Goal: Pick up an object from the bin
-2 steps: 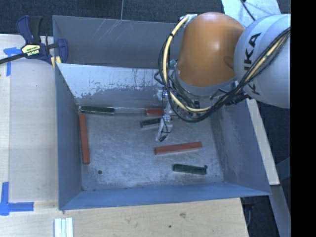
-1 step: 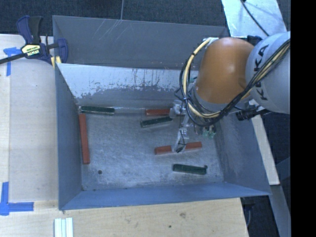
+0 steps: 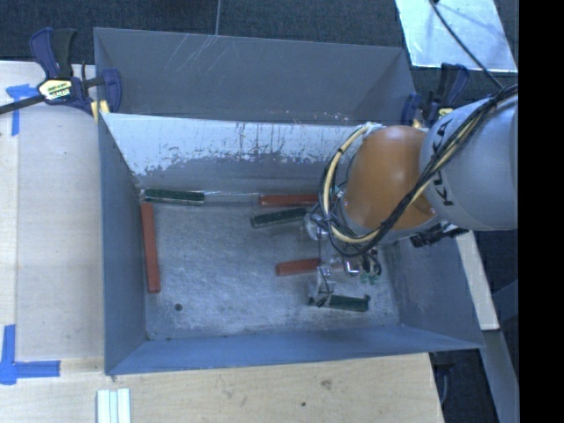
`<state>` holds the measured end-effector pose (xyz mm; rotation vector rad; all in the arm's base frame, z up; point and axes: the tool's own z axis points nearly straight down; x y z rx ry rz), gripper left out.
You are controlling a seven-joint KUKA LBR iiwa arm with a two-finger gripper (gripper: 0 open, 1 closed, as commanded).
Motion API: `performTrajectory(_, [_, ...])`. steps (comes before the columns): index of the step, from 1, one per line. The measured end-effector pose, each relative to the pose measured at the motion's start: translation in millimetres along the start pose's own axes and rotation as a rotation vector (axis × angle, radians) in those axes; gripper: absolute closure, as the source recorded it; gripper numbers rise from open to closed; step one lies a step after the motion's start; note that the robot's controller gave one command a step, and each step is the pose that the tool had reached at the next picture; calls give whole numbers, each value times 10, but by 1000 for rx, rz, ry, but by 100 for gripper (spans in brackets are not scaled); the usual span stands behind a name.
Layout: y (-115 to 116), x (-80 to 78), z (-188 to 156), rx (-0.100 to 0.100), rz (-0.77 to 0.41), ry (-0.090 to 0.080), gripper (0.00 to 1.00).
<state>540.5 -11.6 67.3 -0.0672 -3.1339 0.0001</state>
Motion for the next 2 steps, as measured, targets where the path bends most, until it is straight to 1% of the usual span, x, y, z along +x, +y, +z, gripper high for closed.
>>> performTrajectory(1, [11, -34, -42, -1, 0, -12, 100])
performTrajectory(2, [-82, -23, -1807, 0, 40, -19, 100])
